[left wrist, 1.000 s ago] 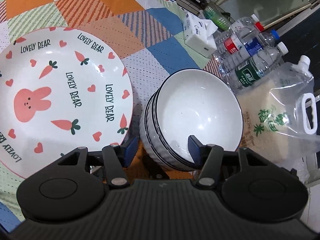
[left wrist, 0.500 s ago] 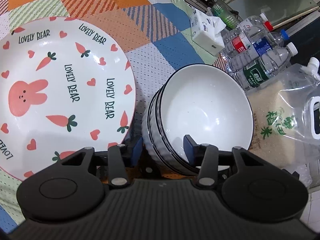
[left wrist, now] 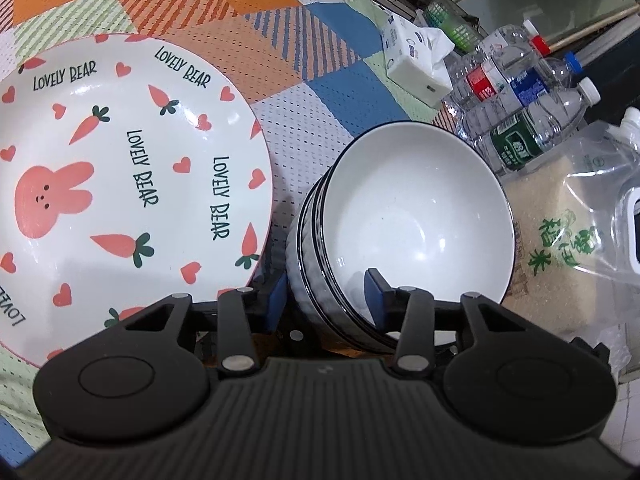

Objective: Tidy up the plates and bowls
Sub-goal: 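Grip the rim of the three-bowl stack with both grippers, then lift the bowl stack with both grippers and carry it over the plate stack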

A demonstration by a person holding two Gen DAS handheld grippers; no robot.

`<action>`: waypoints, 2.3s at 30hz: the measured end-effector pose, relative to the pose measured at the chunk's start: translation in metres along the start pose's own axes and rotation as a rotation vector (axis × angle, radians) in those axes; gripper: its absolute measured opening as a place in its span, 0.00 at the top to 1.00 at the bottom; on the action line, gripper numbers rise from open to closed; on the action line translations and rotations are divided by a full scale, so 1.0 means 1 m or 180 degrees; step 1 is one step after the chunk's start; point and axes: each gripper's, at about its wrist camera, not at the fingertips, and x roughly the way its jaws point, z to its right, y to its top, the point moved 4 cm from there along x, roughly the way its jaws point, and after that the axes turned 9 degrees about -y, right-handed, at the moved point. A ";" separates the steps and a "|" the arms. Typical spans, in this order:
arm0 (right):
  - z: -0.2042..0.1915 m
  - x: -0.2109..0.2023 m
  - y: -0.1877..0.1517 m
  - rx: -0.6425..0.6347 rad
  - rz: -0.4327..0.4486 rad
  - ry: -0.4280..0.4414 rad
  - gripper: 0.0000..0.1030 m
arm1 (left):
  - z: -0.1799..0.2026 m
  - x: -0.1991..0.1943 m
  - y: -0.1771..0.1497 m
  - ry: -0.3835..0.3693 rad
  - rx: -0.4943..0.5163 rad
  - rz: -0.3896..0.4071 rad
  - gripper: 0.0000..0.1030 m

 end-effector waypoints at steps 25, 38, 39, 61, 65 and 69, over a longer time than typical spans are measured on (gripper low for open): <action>-0.009 -0.040 -0.005 -0.0064 0.0241 -0.0021 0.03 | 0.018 -0.039 -0.007 0.0033 0.0311 -0.0153 0.61; -0.027 -0.070 0.012 -0.0097 0.0435 0.0084 0.03 | 0.021 -0.090 -0.006 0.0095 0.0441 -0.0039 0.61; -0.029 -0.071 0.014 -0.0106 0.0444 0.0105 0.03 | 0.019 -0.094 -0.006 0.0097 0.0440 -0.0025 0.61; -0.097 -0.041 0.068 -0.0475 0.0451 0.0721 0.03 | -0.056 -0.152 0.031 0.0300 0.0215 0.0139 0.61; -0.107 -0.021 0.072 -0.0517 0.0346 0.0786 0.03 | -0.072 -0.143 0.035 0.0371 0.0136 0.0118 0.61; -0.116 -0.005 0.072 -0.0554 0.0226 0.0826 0.03 | -0.087 -0.133 0.037 0.0392 0.0058 0.0074 0.61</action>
